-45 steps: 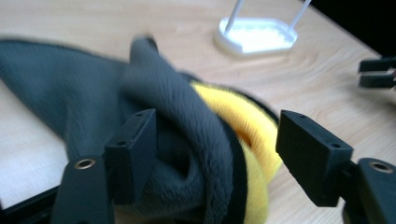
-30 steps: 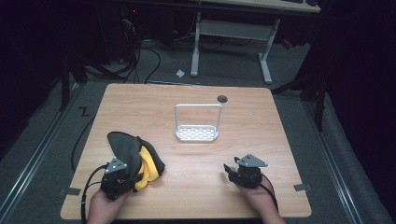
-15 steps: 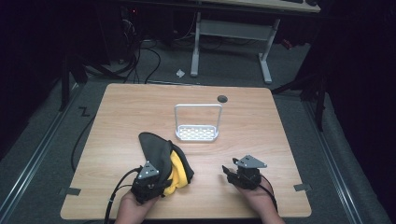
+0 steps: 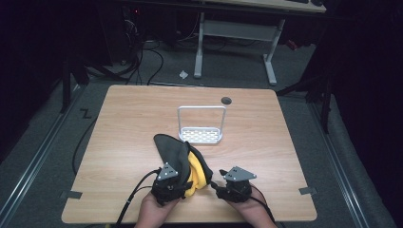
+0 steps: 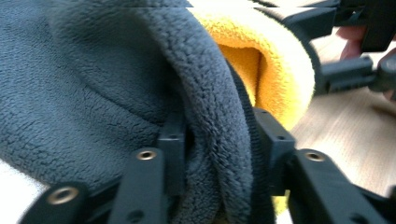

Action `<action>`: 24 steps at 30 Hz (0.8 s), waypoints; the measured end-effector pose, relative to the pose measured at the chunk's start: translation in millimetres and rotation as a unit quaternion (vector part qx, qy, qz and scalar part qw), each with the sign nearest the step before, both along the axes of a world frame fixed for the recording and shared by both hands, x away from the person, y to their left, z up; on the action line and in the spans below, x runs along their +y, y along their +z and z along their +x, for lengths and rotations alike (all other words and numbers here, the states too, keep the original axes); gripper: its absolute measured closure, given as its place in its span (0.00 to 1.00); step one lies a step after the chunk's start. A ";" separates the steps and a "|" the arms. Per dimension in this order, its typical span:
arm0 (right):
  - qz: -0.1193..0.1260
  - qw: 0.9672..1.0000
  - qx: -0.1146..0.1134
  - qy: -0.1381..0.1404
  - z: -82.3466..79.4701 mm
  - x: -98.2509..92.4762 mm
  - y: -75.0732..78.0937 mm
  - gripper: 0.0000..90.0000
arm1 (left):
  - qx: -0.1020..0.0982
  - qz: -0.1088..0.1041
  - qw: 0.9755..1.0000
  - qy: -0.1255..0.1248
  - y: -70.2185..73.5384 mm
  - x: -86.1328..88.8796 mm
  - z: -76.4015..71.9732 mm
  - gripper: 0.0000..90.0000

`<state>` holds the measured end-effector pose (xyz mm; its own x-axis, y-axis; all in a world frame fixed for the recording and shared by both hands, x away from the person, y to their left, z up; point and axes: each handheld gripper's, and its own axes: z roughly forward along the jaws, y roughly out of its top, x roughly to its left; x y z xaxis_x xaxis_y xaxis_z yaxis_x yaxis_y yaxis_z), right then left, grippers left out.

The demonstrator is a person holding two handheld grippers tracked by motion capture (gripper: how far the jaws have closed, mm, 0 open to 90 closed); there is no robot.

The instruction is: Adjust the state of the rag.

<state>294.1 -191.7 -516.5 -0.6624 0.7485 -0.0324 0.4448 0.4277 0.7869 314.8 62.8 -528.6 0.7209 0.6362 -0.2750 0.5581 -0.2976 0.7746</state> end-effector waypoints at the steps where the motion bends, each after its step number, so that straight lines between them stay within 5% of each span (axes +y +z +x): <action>1: 0.001 1.000 0.002 0.005 -0.9 2.2 -0.2 0.47 | -0.001 -0.003 1.000 -0.002 0.6 1.5 -0.7 0.63; 10: -0.013 1.000 -0.011 0.023 -10.0 16.3 3.2 0.47 | -0.008 0.006 1.000 0.000 -0.9 8.0 -1.7 0.59; 18: 0.025 0.999 -0.027 0.011 -16.3 6.5 21.1 0.49 | -0.011 0.013 1.000 -0.006 -2.6 8.2 -1.0 0.59; 20: 0.036 0.999 -0.024 0.020 -19.0 10.1 22.4 0.49 | -0.011 0.013 1.000 -0.006 -2.6 8.4 -0.8 0.59; 24: 0.019 0.999 -0.011 0.049 -23.2 26.6 14.9 0.51 | -0.011 0.011 1.000 -0.004 -2.4 8.4 -1.1 0.59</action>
